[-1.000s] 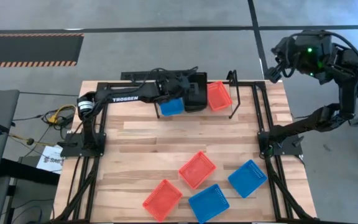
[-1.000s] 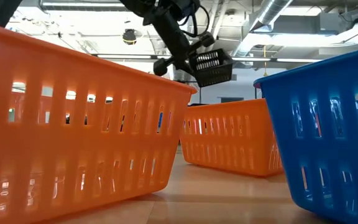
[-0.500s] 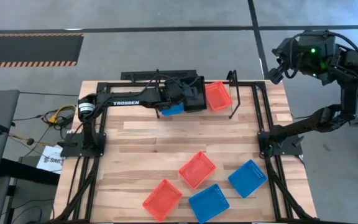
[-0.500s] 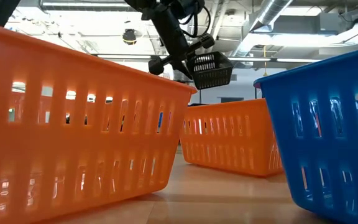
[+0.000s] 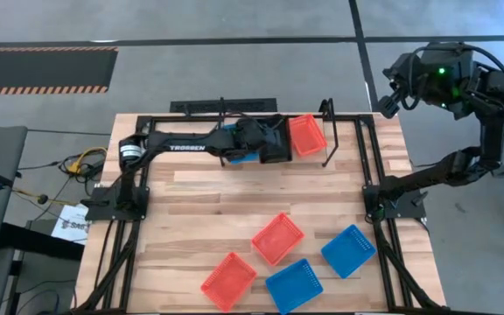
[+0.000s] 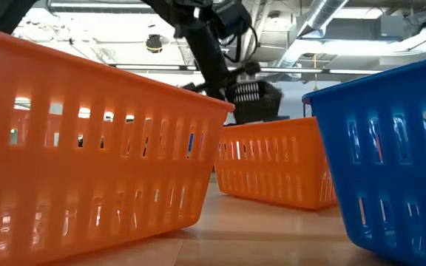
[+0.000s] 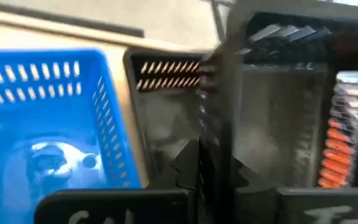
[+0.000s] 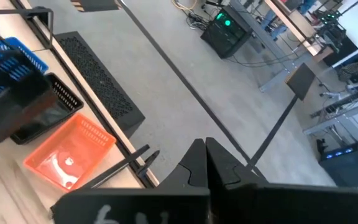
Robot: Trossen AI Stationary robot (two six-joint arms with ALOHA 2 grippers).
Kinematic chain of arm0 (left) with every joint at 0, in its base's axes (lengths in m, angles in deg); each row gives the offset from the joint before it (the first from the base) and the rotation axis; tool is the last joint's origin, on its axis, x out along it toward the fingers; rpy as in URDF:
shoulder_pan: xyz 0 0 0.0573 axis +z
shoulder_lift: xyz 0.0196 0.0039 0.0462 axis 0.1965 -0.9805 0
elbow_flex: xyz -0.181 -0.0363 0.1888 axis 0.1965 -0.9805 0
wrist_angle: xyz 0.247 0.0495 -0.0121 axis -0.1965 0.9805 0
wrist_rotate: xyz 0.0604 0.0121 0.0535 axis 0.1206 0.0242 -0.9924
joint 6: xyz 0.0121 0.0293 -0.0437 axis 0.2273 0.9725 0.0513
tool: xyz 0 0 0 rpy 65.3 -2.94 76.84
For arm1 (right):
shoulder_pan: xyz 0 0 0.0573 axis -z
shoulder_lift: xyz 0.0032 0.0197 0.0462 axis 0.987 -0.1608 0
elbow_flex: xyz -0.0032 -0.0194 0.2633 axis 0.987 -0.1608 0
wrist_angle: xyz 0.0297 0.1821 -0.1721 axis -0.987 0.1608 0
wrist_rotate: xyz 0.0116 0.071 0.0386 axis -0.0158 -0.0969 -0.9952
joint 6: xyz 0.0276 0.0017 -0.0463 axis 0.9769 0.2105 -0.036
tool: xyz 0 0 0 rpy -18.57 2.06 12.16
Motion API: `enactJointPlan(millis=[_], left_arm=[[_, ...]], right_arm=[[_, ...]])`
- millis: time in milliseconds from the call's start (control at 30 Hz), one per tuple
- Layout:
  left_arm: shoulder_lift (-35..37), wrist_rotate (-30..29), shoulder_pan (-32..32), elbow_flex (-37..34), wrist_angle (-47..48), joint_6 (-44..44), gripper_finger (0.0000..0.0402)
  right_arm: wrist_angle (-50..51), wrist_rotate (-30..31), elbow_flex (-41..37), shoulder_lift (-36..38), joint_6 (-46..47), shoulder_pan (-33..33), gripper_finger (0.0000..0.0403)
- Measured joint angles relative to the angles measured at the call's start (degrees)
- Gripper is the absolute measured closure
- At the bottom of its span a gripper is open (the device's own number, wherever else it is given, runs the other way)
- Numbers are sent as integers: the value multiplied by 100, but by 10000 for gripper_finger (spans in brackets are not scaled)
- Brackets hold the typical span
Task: Stack baskets on shelf by color
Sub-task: Stack the black bin on top of the black bin on the shelf
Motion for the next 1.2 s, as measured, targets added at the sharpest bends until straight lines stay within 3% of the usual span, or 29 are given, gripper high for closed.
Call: enactJointPlan(millis=[467,767,1200], left_arm=[[-134,-44,126,20,-632,187,401],[-150,-273,317,399,-148,378,402],[-184,-312,343,404,516,111,401]], right_arm=[[2,-95,-2,0,-1,-2,402],[0,-95,-2,0,-14,-2,402],[2,-97,-2,0,-44,-2,402]])
